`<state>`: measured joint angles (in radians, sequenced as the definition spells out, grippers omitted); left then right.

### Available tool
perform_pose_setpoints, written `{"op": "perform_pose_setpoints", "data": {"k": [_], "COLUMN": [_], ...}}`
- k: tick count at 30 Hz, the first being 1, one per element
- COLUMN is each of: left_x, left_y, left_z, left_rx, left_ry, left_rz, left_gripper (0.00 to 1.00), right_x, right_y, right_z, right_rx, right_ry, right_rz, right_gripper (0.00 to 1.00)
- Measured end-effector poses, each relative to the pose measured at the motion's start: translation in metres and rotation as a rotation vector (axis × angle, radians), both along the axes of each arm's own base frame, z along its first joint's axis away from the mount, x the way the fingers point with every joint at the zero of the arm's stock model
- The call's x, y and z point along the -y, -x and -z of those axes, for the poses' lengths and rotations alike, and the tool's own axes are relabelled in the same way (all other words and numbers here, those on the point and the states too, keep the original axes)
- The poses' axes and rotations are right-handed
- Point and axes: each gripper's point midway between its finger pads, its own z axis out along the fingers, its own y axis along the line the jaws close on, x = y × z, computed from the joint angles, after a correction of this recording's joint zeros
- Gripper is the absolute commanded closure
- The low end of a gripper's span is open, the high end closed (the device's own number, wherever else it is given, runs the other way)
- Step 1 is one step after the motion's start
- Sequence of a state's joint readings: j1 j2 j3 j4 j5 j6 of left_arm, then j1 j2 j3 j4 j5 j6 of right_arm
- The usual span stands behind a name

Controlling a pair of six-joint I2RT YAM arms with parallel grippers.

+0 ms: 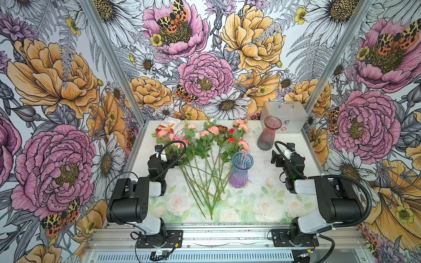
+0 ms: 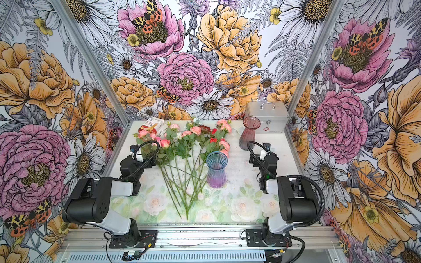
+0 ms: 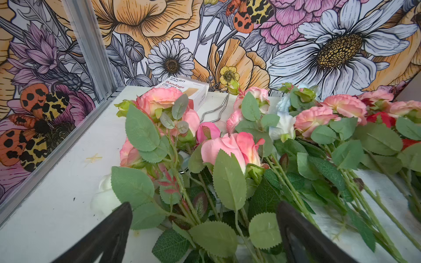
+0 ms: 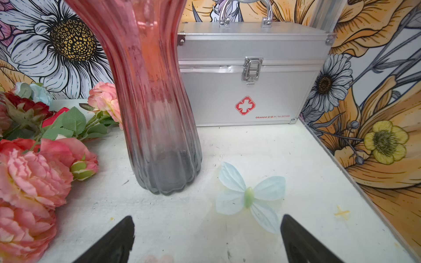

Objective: Place the pink flowers into the vase
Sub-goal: Move the vase to the center of the board.

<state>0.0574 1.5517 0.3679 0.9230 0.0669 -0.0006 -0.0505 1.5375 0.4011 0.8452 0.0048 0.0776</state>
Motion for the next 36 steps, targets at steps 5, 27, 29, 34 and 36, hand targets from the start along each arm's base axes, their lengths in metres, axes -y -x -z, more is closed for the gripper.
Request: {"op": "perform_pose_setpoints", "data": {"k": [5,27,29,34,36], "left_x": [0.000,-0.001,0.004,0.007,0.015], "left_y": [0.000,0.015,0.018,0.029,0.031], "left_z": [0.000,-0.024,-0.037,-0.061,-0.071], "left_rx": [0.000,0.073,0.112,0.146,0.138], "left_ry": [0.000,-0.036,-0.047,-0.078,-0.082], "left_rz": [0.000,-0.084,-0.091,-0.144,-0.134], "left_gripper": [0.01,0.01,0.01,0.01,0.01], "right_x": [0.000,0.006,0.013,0.029,0.031], "right_y": [0.000,0.008,0.012,0.029,0.036], "right_z": [0.000,-0.001,-0.016,-0.073,-0.081], "right_rx": [0.000,-0.049,-0.041,0.063,0.071], "right_ry": [0.001,0.031,0.025,-0.073,-0.140], "right_rz": [0.002,0.097,0.150,0.277,0.294], "right_gripper": [0.01,0.01,0.00,0.01,0.01]}}
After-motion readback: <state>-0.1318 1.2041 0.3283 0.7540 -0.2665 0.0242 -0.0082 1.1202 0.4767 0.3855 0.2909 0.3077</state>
